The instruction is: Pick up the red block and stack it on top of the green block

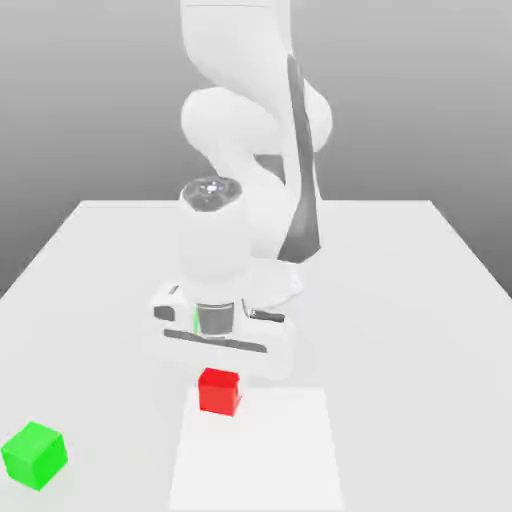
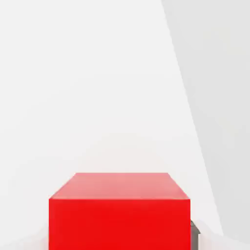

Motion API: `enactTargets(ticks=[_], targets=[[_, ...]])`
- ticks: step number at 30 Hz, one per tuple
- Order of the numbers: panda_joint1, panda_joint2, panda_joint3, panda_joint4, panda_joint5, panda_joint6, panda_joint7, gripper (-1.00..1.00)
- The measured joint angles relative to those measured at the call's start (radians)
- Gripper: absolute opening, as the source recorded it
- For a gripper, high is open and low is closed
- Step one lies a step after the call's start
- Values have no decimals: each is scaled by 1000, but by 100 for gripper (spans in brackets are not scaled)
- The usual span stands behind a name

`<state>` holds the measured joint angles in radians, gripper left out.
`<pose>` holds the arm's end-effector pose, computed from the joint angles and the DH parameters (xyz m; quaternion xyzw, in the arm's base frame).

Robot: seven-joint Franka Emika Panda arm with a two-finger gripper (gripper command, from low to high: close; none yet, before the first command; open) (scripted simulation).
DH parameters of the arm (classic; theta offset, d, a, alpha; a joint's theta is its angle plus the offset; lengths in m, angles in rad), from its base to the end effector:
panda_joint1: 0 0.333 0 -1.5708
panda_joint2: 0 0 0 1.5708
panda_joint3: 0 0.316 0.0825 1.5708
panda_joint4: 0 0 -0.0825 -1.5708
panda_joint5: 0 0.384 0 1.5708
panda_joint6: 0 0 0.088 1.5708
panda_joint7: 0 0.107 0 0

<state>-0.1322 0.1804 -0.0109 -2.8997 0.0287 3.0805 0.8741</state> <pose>0.3280 -0.0499 0.1439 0.8664 -0.4993 0.0002 0.0000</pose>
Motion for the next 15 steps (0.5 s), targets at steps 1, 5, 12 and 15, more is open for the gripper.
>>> enactTargets(ticks=[1,5,12,15], targets=[[1,-10,-1,-1,-2,-8,1,-100],[4,-130,-10,-18,-23,-111,17,-100],[-27,-245,-50,48,-18,-294,-81,-100],[-77,-191,-83,153,2,-347,-206,-100]])
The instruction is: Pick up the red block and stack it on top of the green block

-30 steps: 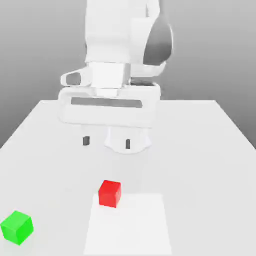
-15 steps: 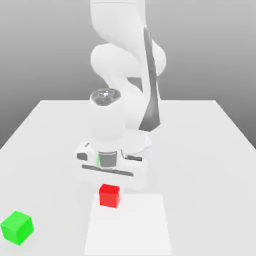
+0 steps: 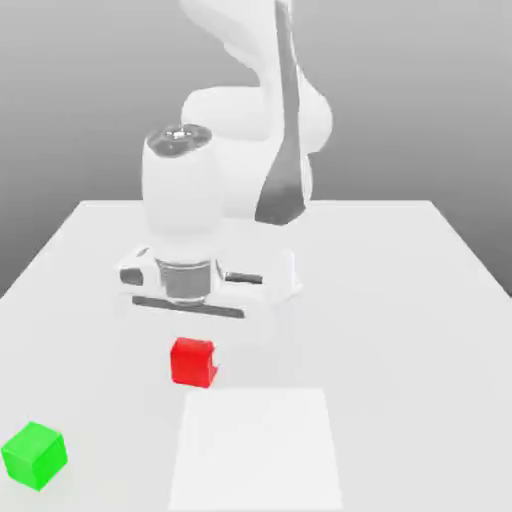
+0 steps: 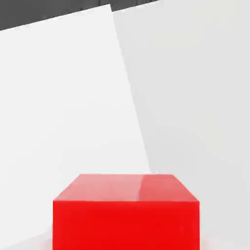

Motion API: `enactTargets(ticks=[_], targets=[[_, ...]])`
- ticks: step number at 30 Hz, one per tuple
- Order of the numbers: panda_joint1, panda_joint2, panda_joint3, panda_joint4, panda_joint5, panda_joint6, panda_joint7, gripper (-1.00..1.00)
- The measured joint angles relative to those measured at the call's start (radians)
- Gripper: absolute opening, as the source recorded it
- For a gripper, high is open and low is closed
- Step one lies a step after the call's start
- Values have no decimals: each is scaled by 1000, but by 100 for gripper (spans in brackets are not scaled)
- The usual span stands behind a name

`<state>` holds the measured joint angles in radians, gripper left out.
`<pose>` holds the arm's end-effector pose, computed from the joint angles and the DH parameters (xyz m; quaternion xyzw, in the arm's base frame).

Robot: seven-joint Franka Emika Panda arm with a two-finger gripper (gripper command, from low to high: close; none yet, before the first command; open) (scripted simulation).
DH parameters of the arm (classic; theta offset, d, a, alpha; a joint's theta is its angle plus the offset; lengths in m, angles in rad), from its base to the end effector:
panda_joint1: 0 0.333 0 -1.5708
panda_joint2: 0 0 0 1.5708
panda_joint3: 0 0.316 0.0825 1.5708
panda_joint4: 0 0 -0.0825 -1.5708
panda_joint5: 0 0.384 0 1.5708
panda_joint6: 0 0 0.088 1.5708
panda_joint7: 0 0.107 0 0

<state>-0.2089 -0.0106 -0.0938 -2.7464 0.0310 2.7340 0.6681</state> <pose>0.3761 -0.1186 0.2224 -0.8777 0.4791 0.0021 0.0064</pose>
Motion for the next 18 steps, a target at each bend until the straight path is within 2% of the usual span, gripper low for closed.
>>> enactTargets(ticks=[10,14,15,18], targets=[[-184,195,-52,356,26,-163,-392,-100],[-215,326,-35,390,59,-67,-445,-100],[-220,351,-30,393,65,-45,-451,100],[-220,351,-30,393,65,-45,-451,100]])
